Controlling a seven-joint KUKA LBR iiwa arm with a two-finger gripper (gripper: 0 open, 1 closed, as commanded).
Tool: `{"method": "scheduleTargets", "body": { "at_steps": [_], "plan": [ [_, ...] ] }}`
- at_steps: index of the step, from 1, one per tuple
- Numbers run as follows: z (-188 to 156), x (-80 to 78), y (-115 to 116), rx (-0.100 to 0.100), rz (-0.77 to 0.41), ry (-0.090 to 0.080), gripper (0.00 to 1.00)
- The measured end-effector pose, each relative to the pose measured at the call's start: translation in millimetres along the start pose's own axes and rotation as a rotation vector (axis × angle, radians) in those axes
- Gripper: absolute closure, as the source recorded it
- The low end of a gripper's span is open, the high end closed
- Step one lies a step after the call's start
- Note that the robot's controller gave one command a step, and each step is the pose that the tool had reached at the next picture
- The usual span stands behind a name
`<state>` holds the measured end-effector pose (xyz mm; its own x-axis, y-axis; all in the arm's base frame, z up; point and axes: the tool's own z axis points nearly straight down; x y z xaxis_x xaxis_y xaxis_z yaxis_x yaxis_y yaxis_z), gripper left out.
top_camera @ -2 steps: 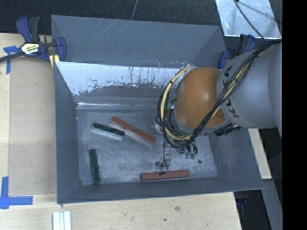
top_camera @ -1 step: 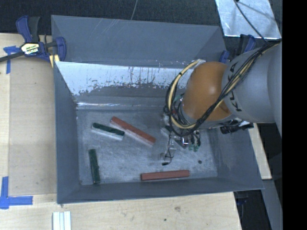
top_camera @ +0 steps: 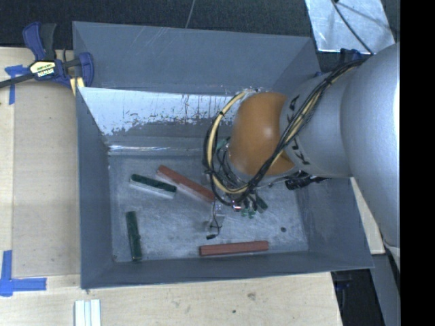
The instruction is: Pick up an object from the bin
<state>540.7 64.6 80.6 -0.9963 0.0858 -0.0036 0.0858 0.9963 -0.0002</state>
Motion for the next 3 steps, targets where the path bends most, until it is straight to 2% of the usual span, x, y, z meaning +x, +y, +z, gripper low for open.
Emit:
{"method": "scheduleTargets", "body": {
  "at_steps": [1,2,3],
  "plan": [
    [9.3,-13.5,11.4,-0.001,-0.326,-0.006,1.00],
    [9.3,-13.5,11.4,-0.001,-0.326,-0.006,1.00],
    [-125.5,-39.2,31.0,-0.001,-0.312,-0.001,1.00]
  ]
}}
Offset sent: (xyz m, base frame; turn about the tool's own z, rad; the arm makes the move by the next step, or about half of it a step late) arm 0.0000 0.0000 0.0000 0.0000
